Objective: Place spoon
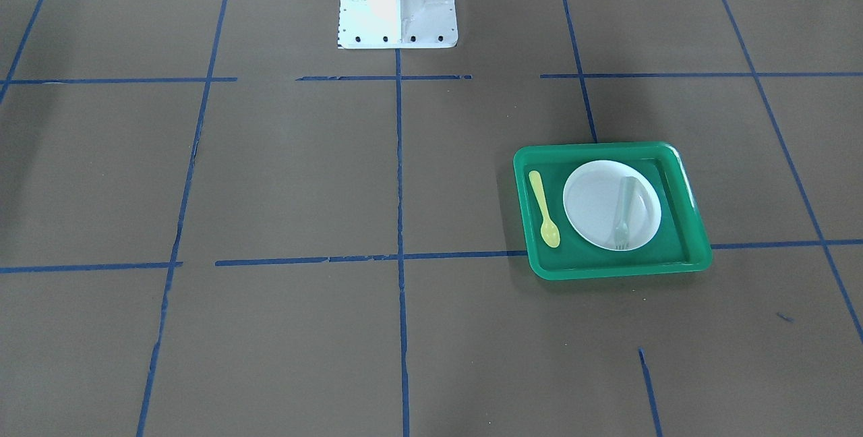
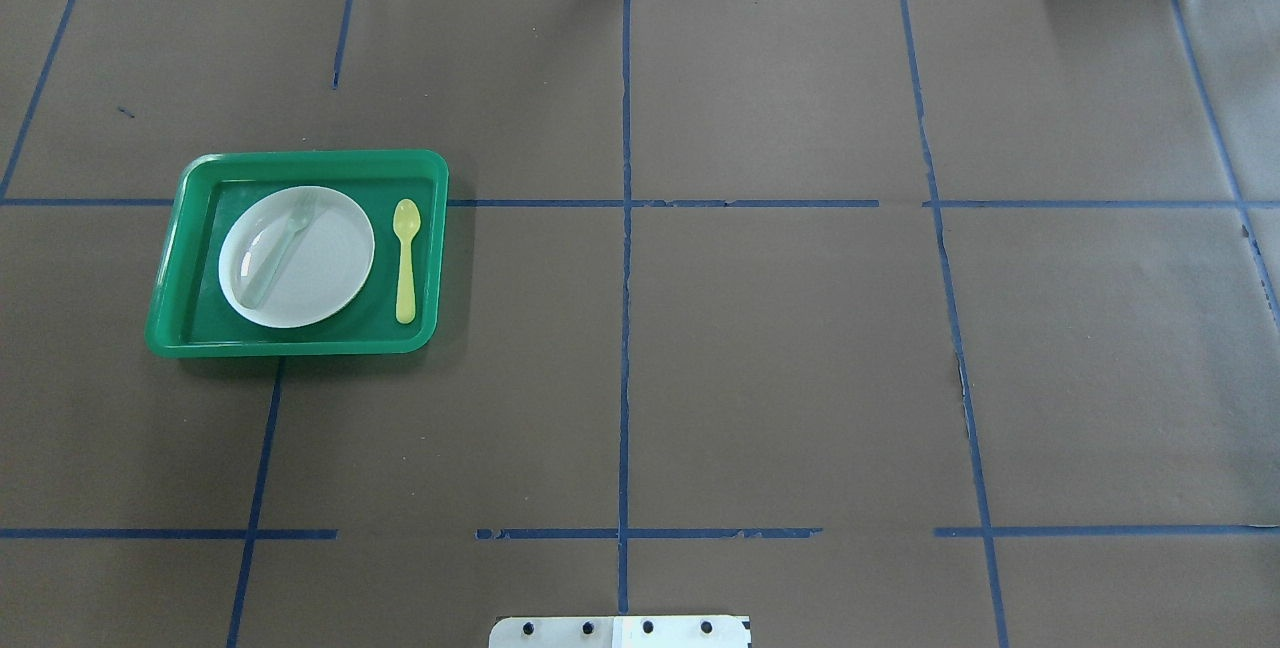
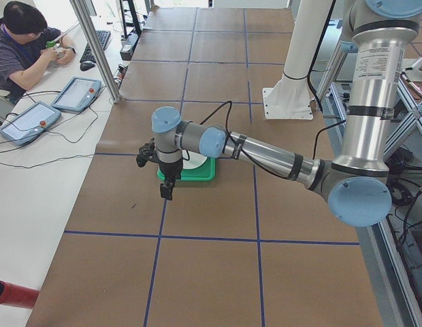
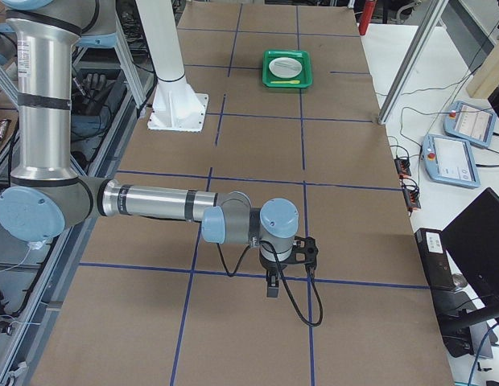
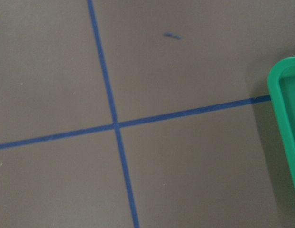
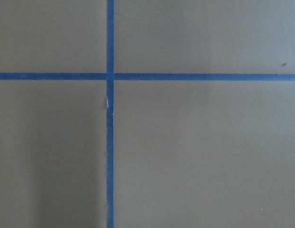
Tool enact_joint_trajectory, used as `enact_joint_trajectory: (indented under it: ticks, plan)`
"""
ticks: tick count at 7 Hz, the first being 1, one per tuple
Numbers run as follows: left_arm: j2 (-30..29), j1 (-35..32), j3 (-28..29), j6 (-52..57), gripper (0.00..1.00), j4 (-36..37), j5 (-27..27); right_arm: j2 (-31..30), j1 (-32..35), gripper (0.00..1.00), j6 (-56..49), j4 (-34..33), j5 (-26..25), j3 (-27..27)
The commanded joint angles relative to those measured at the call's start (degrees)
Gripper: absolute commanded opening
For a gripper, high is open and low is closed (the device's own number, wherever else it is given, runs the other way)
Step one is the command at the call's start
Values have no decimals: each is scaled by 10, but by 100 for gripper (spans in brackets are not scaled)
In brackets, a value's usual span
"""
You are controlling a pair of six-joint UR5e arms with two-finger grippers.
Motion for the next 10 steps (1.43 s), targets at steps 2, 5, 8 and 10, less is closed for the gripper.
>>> enact_joint_trajectory:
  ticks: [2, 5, 8, 10]
  plan:
    - [46, -25, 2, 43, 100, 0, -17, 1, 0, 100, 0, 0, 0, 0]
    - [39, -25, 5, 37, 100, 1, -13, 0, 0, 100, 0, 0, -1, 0]
    - [31, -25, 5, 37, 100, -5, -12, 0, 0, 100, 0, 0, 0, 0]
    - [32, -25, 7, 36, 100, -5, -12, 0, 0, 100, 0, 0, 0, 0]
